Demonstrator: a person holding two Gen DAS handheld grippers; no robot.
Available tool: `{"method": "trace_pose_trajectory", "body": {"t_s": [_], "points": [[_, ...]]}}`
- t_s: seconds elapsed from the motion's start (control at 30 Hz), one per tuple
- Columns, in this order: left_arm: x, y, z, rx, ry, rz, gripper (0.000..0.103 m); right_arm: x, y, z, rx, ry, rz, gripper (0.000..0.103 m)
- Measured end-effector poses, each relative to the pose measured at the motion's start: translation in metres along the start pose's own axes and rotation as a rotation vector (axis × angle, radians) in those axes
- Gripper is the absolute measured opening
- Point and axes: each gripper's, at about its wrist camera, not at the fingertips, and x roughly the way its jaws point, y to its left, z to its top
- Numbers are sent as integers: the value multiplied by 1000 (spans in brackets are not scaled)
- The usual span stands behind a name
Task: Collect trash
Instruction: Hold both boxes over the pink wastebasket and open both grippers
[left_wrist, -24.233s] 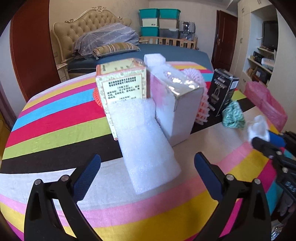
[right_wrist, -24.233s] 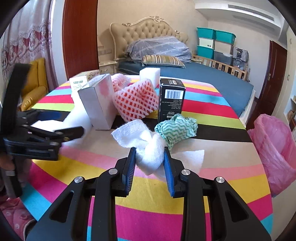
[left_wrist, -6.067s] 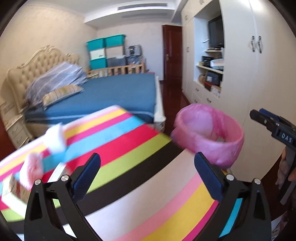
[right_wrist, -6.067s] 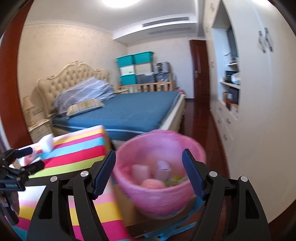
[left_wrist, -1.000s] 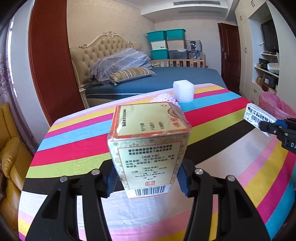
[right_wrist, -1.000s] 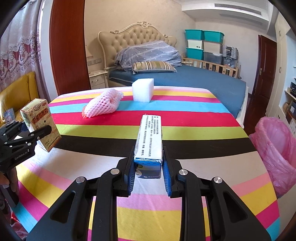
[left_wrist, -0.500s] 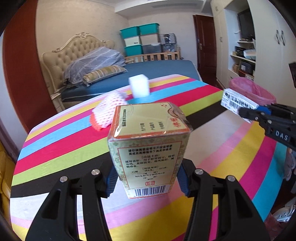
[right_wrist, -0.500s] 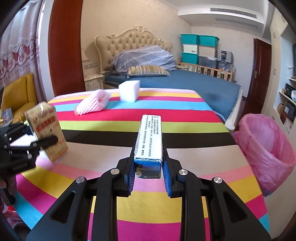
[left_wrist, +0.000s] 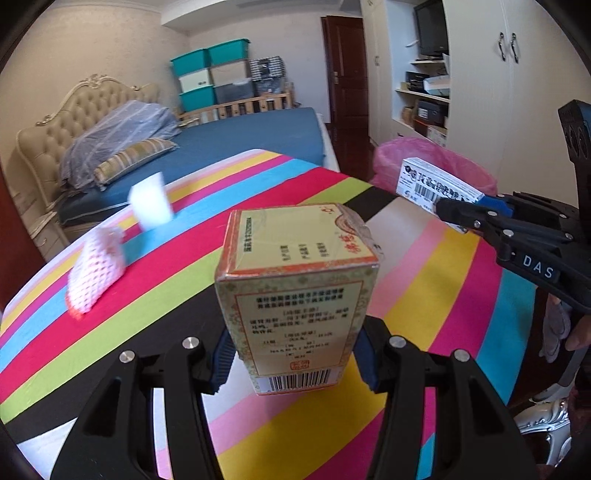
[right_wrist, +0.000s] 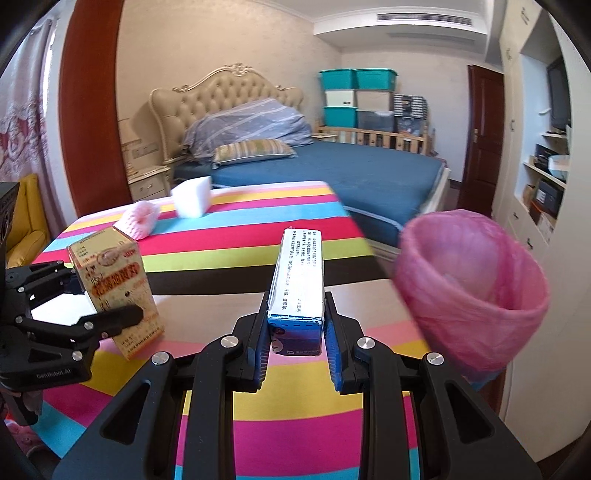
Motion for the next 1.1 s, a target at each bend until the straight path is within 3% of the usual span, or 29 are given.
{"method": "trace_pose_trajectory", "body": {"t_s": [0.33,0.63,0.87,1.03,1.1], "points": [[34,-63,66,88,-31,-135,53,-10,-81,6,75,-26,-135,25],[81,-112,134,100,-30,-256,53,0,-147,17,124,-22,-232,25],[127,-132,175,16,17,-324,53,22,-185,16,145,8,-275,25],[146,-141,193,5,-6,-362,54,35,-203,14,153,4,-284,28],[149,-141,196,-1,-27,-340,64,40,-206,12,147,11,-304,30]]}}
